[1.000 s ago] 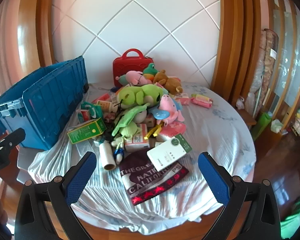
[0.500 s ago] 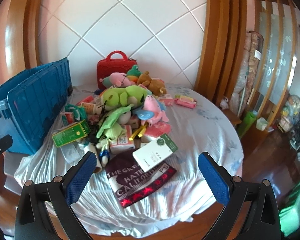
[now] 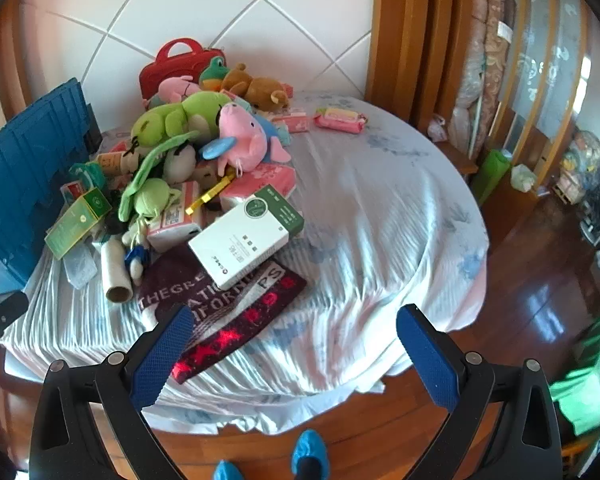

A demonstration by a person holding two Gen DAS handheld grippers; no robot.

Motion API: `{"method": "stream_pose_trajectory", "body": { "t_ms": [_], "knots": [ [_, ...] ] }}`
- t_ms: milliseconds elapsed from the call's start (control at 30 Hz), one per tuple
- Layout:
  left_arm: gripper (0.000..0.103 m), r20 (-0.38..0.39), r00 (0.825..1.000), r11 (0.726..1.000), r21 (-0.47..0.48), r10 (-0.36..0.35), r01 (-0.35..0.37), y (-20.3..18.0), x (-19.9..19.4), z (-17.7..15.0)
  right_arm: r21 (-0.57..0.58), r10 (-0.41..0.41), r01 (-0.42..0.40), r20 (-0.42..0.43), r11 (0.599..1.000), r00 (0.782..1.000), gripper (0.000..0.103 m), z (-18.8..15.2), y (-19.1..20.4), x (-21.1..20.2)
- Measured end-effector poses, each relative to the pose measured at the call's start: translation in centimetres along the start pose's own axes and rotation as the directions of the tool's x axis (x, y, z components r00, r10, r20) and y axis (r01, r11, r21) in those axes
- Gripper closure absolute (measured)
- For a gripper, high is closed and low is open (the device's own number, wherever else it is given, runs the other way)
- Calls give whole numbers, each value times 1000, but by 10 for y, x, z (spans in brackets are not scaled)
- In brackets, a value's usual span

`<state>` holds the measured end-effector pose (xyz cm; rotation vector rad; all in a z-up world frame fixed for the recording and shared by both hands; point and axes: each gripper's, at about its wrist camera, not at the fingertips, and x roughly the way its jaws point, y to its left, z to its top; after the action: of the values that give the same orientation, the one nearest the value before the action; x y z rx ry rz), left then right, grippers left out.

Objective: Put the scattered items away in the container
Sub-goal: 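Move both tools toward the maroon beanie and white box on the table, then grasp the maroon beanie with the left tool while the right tool grasps the white box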

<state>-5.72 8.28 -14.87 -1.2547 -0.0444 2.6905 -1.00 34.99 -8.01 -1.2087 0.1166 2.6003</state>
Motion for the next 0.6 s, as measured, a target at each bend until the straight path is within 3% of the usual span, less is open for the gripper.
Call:
{"method": "stream_pose_trajectory", "body": {
  "t_ms": [267,467,600],
  "knots": [
    [0,-101,990,991,-81,101,-109,-57,70,8,-96,131,-143,-123,985,984,0,34,-31,82],
    [1,-217,963,973,-125,162,-192,-66,115,-12,-201,224,-273,-238,941,945,0,36,8,140],
    [2,-241,953,970,-114,183,-216,-64,134,-17,-228,246,-318,-296,920,923,0,27,35,172]
  ]
}}
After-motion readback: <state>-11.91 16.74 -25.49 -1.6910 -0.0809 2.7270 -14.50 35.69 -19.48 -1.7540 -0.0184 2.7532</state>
